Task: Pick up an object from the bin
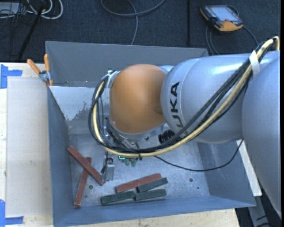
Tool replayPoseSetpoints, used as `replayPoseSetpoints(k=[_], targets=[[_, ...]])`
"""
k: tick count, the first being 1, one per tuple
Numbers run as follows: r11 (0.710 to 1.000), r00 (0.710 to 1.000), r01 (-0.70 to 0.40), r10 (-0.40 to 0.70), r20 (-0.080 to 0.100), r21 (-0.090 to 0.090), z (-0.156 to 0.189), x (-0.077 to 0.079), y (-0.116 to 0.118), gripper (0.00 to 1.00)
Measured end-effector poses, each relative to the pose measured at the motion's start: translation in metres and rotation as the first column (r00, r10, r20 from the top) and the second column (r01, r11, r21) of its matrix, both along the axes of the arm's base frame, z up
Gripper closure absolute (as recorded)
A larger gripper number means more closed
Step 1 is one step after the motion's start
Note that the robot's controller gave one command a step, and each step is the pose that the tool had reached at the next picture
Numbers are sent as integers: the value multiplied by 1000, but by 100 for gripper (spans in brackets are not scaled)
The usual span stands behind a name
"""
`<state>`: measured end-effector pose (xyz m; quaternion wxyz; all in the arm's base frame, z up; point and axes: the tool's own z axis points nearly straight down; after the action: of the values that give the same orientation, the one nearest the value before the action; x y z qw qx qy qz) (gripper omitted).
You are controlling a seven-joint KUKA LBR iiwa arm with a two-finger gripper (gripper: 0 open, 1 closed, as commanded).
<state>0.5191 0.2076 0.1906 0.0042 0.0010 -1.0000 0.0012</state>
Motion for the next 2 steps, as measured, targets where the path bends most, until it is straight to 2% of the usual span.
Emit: replayPoseSetpoints(k=[1,2], targets=[[1000,1000,3,-4,7,2,4,2,-1,0],[998,998,57,-57,14,4,-43,13,-2,0]])
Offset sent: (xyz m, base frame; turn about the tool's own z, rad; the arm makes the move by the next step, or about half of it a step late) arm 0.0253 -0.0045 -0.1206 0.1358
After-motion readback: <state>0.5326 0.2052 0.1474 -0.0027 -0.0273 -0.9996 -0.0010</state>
